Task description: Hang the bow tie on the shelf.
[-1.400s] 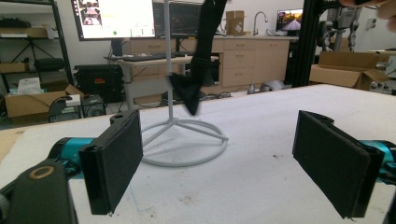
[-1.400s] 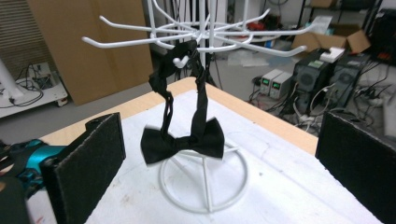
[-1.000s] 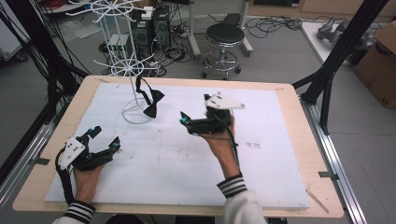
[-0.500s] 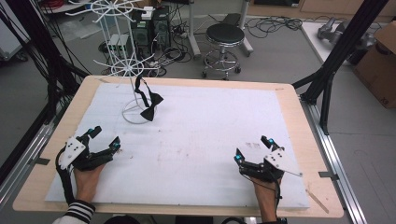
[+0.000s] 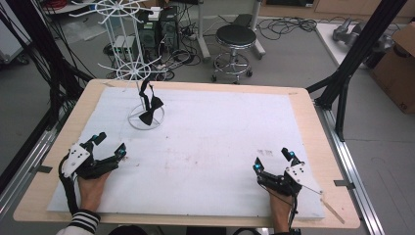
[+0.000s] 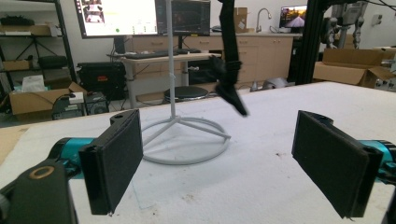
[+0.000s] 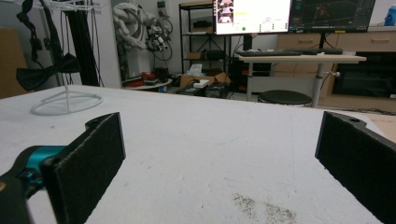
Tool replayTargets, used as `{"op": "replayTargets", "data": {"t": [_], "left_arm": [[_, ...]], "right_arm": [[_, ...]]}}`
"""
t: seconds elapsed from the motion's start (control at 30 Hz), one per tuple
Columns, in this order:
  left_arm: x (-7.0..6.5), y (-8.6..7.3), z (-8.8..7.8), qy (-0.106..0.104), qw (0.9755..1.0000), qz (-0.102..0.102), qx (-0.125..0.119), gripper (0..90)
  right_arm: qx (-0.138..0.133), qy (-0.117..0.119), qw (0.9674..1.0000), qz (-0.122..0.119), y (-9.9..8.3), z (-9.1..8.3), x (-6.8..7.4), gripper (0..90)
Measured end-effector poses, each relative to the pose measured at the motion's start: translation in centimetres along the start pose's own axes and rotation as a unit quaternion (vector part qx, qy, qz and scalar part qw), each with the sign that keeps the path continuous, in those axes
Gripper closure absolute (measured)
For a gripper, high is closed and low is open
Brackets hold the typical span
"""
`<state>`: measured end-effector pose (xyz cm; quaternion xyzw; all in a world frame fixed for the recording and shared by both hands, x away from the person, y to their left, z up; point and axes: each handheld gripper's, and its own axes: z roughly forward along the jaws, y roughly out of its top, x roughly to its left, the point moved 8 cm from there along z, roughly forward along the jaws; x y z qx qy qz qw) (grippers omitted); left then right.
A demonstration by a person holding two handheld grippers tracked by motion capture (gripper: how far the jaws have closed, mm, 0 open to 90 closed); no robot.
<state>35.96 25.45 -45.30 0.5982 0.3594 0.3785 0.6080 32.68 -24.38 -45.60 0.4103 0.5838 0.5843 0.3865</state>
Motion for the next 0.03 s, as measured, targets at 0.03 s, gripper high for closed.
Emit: {"op": "replayTargets", "data": {"t": [0.03], "left_arm": [[0.01,0.01,-0.02,0.001,1.0000,0.000,0.000,16.6]], "right_arm": [[0.002,0.001,1.0000,0.001,-0.03,-0.01,0.13,0.4]]}}
